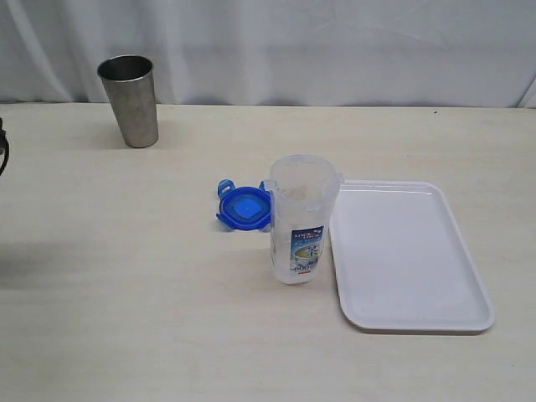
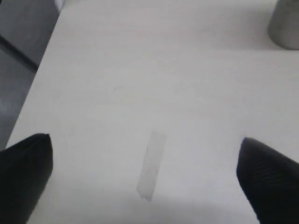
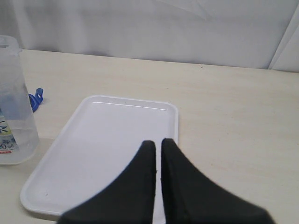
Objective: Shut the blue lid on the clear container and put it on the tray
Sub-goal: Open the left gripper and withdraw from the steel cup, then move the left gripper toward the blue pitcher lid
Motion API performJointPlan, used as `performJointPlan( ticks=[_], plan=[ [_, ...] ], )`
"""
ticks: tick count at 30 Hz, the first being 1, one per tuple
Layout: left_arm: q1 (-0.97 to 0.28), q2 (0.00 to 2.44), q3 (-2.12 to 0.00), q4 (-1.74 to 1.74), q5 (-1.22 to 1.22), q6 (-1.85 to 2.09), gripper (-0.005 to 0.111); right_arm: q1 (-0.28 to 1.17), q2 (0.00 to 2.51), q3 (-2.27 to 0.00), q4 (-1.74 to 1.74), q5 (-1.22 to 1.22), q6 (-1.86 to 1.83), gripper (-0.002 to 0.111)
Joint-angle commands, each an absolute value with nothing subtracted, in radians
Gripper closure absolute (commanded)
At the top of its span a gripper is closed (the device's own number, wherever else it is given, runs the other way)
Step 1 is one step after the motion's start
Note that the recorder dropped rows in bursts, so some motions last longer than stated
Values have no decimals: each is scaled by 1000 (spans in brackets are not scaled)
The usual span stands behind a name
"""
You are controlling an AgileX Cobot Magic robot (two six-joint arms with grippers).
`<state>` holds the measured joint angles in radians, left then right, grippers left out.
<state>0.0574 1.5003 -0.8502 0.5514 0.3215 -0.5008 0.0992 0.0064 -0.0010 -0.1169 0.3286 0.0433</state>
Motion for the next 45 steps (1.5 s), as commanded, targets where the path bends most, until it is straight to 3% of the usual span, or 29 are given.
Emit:
performJointPlan(
  ticks=[1,7,11,23,33,35,40,45],
  plan=[
    [57,1507,-902,292,491,-310,6,96,0,0,-116,319,37,104],
    [57,1507,-914,-280,579,277,6,96,0,0,-116,319,37,104],
    [57,1507,-914,-448,609,485,6,96,0,0,-116,319,37,104],
    [-159,1519,-914,-402,272,553,6,96,0,0,-116,319,37,104],
    [-333,1703,-914,-405,-54,476,6,96,0,0,-116,319,37,104],
    [-345,1734,-922,-405,-83,441,14,96,0,0,-116,319,37,104],
    [-349,1809,-993,-405,-28,439,54,96,0,0,-116,319,37,104],
    [-349,1820,-1005,-416,-29,415,66,96,0,0,-116,319,37,104]
  ],
)
